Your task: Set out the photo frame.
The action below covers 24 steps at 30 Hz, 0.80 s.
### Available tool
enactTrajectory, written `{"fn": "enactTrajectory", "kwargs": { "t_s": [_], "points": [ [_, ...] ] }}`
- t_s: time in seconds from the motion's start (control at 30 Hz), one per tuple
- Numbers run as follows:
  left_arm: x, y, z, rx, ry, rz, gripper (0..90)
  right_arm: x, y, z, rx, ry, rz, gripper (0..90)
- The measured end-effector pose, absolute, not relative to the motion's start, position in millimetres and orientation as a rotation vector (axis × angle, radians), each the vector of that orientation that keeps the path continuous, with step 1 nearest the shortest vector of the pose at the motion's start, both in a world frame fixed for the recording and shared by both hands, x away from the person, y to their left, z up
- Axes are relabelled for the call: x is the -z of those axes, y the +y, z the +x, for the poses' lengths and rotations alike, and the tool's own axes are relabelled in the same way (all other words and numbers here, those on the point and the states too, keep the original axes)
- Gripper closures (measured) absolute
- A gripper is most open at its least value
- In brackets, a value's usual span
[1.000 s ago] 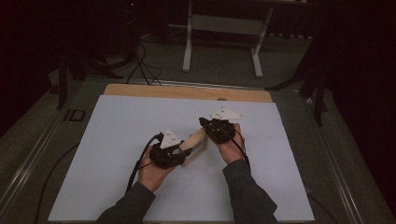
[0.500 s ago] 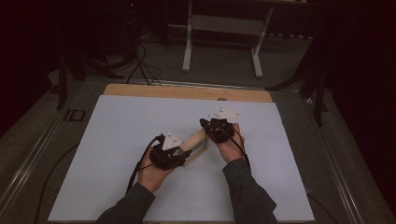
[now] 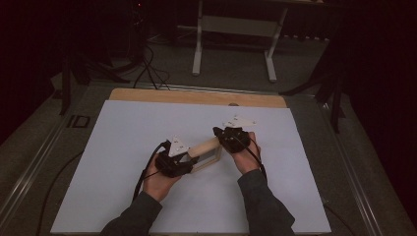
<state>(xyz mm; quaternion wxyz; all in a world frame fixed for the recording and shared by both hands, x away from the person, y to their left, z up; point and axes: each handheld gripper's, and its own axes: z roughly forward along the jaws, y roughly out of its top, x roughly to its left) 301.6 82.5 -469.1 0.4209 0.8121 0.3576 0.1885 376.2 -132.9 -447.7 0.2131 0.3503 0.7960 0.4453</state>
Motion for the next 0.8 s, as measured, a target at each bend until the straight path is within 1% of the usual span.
{"fn": "enactTrajectory", "kwargs": {
  "t_s": [0.17,0.8],
  "points": [
    [472,84,305,-0.507,0.918,2.053,55.0,447,-136,372,-1.222,2.215,0.956,89.7],
    [476,90,312,-0.525,0.970,2.066,57.2,446,-145,355,-1.224,2.240,0.909,89.7]
  ]
}}
